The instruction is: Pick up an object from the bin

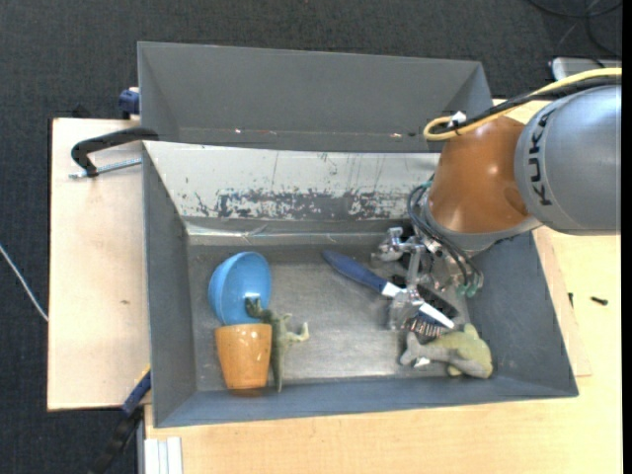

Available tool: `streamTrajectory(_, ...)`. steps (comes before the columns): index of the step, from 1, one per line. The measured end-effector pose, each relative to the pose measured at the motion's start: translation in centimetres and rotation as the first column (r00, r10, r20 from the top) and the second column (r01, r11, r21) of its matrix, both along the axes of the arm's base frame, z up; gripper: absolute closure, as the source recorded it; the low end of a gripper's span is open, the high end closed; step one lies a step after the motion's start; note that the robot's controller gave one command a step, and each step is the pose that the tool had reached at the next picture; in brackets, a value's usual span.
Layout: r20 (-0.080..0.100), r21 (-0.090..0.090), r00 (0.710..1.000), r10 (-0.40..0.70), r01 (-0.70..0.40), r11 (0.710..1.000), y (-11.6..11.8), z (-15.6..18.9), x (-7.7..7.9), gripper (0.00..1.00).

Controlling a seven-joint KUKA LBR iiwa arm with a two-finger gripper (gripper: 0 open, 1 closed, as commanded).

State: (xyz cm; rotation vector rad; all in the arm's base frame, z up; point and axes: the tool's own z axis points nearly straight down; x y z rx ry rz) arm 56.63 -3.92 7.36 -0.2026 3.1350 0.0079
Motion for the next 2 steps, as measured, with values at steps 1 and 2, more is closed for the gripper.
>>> streamTrajectory(1,0.007,-0.003,1.000,0.000,0.000,1.000,-0.1,0.1,0.1,1.00)
streamTrajectory(2,0.014,-0.006,0.996,0.084,-0.084,0.996,-0.1,15.5,0.0,1.00)
